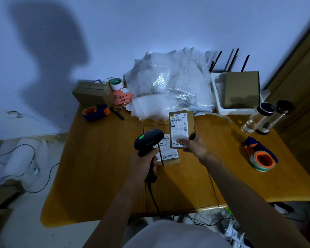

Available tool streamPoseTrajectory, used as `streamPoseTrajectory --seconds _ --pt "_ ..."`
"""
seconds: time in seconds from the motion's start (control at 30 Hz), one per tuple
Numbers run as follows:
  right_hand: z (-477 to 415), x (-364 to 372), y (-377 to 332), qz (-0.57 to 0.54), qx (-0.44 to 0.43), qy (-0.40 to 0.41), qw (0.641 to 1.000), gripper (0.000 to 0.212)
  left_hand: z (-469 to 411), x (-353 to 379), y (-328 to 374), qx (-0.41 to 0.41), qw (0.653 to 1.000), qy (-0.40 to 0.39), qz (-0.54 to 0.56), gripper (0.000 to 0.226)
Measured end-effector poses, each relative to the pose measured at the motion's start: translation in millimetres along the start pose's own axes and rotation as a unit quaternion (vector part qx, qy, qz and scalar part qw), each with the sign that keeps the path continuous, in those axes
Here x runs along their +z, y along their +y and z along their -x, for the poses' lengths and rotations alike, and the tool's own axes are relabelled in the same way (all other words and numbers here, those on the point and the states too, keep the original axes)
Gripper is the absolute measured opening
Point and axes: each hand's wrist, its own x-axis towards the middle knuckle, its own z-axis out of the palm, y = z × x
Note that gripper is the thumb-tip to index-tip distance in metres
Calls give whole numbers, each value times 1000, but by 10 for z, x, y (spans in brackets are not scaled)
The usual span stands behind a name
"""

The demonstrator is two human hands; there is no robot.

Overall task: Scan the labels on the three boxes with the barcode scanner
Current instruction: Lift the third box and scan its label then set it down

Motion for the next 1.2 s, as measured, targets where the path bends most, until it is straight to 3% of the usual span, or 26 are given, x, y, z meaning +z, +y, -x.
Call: streamPoseTrajectory --seconds 0.23,0.43,0.93,1.2 --pt "-30 -50 175 -28 41 183 982 61 -10 -19 -5 1 1000 10 2 26" --pt "-155 -276 555 -25 102 221 970 74 -19 -21 -8 -8 1000 24 -2 23" --pt "-201 -296 902 25 163 195 967 70 -57 1 -27 -24 999 28 1 19" --pt "-237 -378 1024 113 144 178 967 62 -50 -7 -56 -33 999 33 1 23"
